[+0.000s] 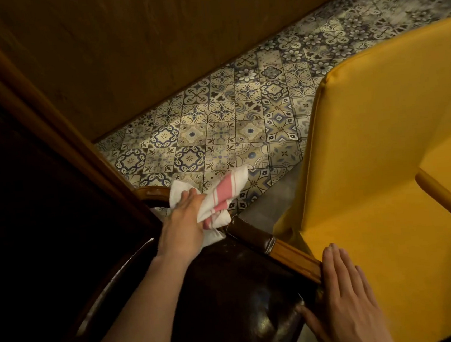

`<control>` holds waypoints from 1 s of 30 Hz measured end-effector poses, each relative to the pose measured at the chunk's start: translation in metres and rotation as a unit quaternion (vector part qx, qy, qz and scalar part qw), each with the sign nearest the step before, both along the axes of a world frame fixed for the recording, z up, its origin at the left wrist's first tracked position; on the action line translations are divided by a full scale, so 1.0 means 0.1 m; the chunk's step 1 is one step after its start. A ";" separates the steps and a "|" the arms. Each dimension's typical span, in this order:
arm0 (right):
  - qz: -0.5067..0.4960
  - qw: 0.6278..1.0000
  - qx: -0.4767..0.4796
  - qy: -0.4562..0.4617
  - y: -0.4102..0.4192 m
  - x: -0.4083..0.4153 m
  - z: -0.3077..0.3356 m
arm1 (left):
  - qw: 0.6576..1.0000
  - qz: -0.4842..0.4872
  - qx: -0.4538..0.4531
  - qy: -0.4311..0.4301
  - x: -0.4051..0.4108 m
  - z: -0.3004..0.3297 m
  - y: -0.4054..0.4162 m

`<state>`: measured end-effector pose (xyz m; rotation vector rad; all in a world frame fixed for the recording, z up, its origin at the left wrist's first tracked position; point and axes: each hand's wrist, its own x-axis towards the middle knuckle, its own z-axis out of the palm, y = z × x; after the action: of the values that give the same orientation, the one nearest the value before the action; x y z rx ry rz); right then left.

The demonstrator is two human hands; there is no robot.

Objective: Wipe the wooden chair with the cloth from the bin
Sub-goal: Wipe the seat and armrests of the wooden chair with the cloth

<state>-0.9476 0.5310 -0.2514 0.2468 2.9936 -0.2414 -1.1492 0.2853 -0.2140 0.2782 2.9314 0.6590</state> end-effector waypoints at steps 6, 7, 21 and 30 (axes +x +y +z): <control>0.005 1.000 0.007 -0.020 -0.01 -0.02 0.08 | 0.999 -0.030 0.011 -0.002 0.22 -0.04 0.18; 0.005 1.000 0.010 -0.027 -0.01 -0.02 0.09 | 0.999 -0.029 0.014 -0.008 0.24 -0.04 0.20; -0.012 0.999 -0.010 -0.046 -0.02 -0.04 0.27 | 0.997 -0.035 0.071 -0.012 0.60 0.04 0.38; -0.018 0.998 0.004 -0.062 -0.02 -0.08 0.21 | 0.996 -0.067 0.047 0.018 0.58 0.11 0.29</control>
<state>-0.9558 0.5290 -0.2305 0.3058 2.8696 -0.2095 -1.0917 0.3139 -0.2026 0.4955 2.8885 0.7818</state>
